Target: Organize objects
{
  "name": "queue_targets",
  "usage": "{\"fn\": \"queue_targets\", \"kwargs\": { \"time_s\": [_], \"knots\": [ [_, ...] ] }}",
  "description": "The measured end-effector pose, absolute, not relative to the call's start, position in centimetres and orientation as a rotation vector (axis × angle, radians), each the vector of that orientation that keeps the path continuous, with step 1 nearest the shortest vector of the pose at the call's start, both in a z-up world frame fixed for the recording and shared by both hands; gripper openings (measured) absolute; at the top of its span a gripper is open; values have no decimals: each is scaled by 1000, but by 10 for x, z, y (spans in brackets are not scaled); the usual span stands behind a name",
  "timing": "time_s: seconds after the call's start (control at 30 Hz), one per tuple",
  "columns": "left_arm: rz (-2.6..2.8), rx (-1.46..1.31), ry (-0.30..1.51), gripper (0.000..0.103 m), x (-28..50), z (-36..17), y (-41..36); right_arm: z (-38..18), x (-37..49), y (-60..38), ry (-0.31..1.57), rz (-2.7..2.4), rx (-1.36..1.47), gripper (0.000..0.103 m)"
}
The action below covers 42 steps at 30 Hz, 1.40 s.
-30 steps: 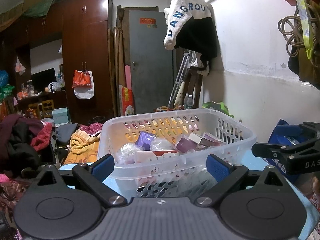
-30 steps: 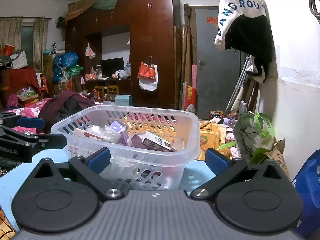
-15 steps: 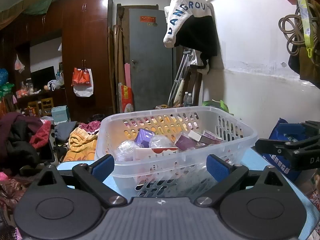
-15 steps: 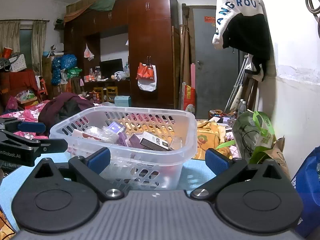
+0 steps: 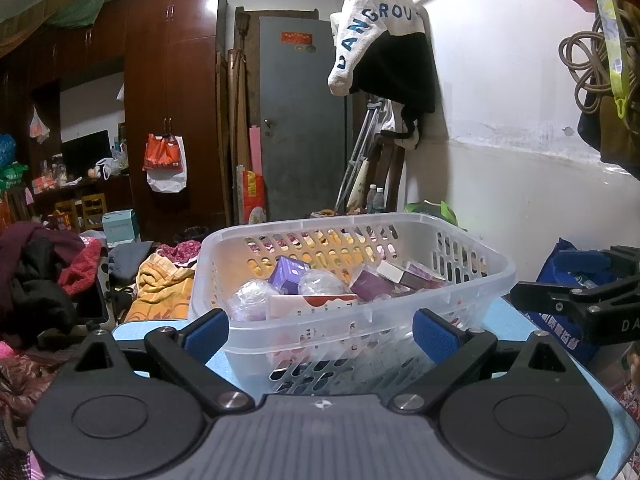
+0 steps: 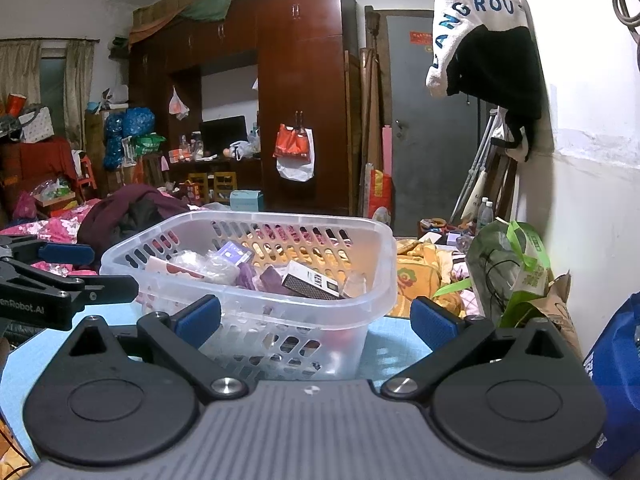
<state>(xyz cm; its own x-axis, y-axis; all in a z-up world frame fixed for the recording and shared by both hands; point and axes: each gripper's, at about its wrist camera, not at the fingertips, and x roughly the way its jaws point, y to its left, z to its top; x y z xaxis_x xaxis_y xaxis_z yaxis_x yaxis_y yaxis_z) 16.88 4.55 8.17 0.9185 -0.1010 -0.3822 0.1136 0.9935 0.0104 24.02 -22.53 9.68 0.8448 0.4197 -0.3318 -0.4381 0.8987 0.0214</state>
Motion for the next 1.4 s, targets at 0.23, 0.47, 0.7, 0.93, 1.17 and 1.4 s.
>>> {"fn": "queue_targets", "kwargs": {
  "time_s": [0.23, 0.47, 0.7, 0.93, 1.17, 1.4],
  "knots": [
    [-113, 34, 397, 100, 169, 81, 44, 95, 238, -225, 338, 454, -62, 103],
    [-111, 28, 400, 100, 170, 81, 46, 96, 236, -225, 339, 452, -61, 103],
    [-122, 12, 392, 100, 171, 83, 46, 96, 237, -223, 344, 449, -71, 103],
    [-118, 13, 387, 100, 174, 84, 44, 94, 238, -220, 348, 449, -73, 103],
    [-115, 16, 391, 100, 178, 82, 40, 93, 237, -222, 348, 446, -65, 103],
    [-114, 19, 394, 100, 181, 80, 37, 93, 237, -224, 350, 446, -63, 103]
  ]
}}
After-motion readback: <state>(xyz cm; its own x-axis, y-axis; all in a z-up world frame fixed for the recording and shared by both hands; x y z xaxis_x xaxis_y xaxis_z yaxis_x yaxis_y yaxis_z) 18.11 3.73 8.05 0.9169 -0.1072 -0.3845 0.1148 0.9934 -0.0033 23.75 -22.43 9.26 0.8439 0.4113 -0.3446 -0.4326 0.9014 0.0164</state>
